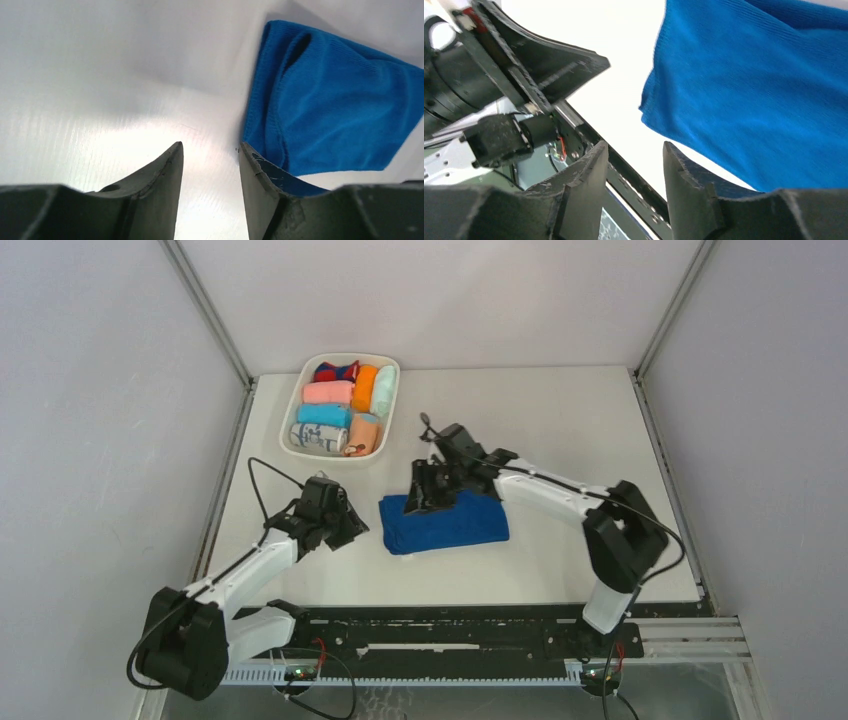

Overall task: Roll the towels
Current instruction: Fold the towel at the center of the board.

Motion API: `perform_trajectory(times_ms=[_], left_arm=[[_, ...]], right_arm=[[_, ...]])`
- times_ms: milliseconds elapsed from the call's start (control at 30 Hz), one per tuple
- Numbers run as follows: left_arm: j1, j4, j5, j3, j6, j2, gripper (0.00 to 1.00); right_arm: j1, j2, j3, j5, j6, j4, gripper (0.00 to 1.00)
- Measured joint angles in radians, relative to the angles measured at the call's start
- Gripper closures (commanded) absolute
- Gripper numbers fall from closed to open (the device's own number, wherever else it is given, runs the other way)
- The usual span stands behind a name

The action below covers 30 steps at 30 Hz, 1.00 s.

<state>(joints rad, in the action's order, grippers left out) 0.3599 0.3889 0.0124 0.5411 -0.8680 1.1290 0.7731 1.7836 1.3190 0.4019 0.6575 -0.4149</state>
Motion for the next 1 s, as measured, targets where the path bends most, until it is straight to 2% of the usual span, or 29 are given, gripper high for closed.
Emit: perform_trajectory(times_ms=[133,267,400,567,733,1000], left_arm=[[0.038,0.07,0.02,0.038,-0.001,-0.08,0.45],[0.159,0.099,0.013,0.166,-0.005,-0.049,0.42],[0.28,0.081,0.006,0.333,-0.005,0.059,0.41],[0.354,0.038,-0.018,0.475,-0.003,0.267,0.41],[0.362,0.027,-0.033,0.457,-0.002,0.399,0.42],[0.342,-0.008,-0.015,0.217,-0.012,0.354,0.46]], right_arm=[[-0.106,-0.151,-0.197,0.035,-0.019,0.08,0.53],[-0.237,-0.238,-0.369,0.073,-0.023,0.154,0.52],[-0.343,-0.29,-0.494,0.111,-0.023,0.216,0.52],[-0.414,-0.316,-0.57,0.166,-0.022,0.291,0.51],[-0.454,-0.317,-0.6,0.202,-0.022,0.343,0.51],[-0.467,-0.273,-0.65,0.236,-0.021,0.448,0.5]])
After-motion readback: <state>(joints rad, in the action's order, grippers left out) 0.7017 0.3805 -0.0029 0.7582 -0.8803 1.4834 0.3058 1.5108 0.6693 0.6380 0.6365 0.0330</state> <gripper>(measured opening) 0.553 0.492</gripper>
